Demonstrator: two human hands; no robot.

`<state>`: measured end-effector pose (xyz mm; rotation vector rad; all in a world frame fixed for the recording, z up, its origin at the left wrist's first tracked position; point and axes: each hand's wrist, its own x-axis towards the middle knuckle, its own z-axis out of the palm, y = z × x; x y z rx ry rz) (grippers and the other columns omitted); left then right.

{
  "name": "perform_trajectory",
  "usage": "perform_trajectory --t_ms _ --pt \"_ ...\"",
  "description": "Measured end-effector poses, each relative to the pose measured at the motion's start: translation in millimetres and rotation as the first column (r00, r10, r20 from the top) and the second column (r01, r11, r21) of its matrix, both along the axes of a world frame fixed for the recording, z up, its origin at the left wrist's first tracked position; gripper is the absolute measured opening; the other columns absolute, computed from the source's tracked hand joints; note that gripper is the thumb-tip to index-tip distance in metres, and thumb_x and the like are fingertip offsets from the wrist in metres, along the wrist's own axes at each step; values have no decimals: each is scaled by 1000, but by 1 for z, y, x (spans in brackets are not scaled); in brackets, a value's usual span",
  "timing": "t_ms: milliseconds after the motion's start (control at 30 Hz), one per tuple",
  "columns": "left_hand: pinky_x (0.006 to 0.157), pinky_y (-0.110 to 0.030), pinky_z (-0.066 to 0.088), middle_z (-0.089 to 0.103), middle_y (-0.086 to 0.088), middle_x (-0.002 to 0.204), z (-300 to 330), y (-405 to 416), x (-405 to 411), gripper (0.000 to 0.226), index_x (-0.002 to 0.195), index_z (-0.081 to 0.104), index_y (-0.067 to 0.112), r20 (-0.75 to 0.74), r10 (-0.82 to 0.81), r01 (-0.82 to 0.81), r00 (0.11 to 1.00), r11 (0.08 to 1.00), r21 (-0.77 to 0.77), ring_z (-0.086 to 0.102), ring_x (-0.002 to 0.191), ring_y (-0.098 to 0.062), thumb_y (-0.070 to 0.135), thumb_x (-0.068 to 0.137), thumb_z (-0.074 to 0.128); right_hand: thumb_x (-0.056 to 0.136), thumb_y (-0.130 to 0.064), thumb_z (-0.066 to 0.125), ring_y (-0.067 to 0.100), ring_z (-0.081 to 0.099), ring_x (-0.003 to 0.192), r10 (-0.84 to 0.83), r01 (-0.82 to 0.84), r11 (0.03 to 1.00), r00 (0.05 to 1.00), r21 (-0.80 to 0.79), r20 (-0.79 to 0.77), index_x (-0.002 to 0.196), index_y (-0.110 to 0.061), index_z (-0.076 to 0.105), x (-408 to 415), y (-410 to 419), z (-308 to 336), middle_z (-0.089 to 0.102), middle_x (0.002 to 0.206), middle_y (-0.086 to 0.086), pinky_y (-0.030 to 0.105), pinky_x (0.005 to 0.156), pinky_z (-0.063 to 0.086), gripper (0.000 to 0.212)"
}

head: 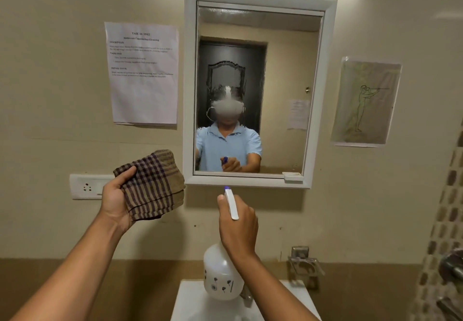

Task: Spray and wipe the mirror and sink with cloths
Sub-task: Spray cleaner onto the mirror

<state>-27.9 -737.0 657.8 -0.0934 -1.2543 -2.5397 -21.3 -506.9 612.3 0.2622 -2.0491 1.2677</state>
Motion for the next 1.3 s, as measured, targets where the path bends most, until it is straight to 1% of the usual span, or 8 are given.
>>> perform_trajectory --t_ms 233,400,533,800,933,1000,1100,1300 --pt "79 -45 49 76 -9 95 -14 47 -21 47 76 81 14 5 -147 147 989 988 46 75 78 -26 32 97 44 95 -40 53 10 46 52 -115 110 992 990 -60 -85 60 -28 39 2 42 -5 43 51 -8 19 47 28 39" --pt "80 -44 50 76 -10 98 -27 100 -41 45 80 81 13 36 -268 265 963 961 74 74 82 -27 31 97 44 89 -47 46 14 46 50 -226 220 973 968 -67 -108 63 -20 49 8 88 -13 46 50 -5 29 48 33 37" --pt "70 -42 61 76 -10 100 -37 153 -52 46 84 81 11 72 -376 370 924 926 82 74 88 -28 31 97 42 85 -48 42 15 43 47 -315 306 948 942 -93 -114 63 -16 50 15 135 -21 44 49 -3 36 48 37 39" --pt "82 -44 50 75 -11 99 -69 283 -66 44 83 81 12 176 -544 538 821 839 82 74 83 -29 33 96 44 86 -37 46 25 48 49 -496 485 865 865 -130 -73 64 -8 54 36 248 -44 50 52 8 40 48 37 38" --pt "83 -46 49 74 -12 106 -91 356 -69 39 96 77 12 237 -623 627 745 776 68 74 86 -30 33 96 44 87 -37 48 18 51 50 -566 553 818 823 -158 -46 66 -11 59 52 308 -60 54 54 3 36 47 40 35" --pt "81 -45 49 75 -11 102 -103 392 -68 42 91 79 13 272 -654 666 706 744 59 74 85 -30 34 96 44 85 -40 46 13 52 53 -610 597 785 792 -163 -35 67 -12 61 64 337 -67 55 56 0 26 50 39 37" --pt "81 -44 51 73 -11 109 -128 451 -63 37 105 74 12 336 -668 699 664 714 37 71 94 -30 35 94 46 86 -33 51 10 52 58 -685 679 716 728 -162 24 67 -13 60 80 385 -84 54 64 -5 19 52 37 30" --pt "87 -44 50 75 -8 103 -176 553 -45 41 82 81 15 412 -725 780 552 624 52 73 87 -26 30 96 46 89 -28 56 24 49 55 -787 794 590 606 -148 117 58 -33 39 113 464 -124 46 65 3 43 50 43 35"
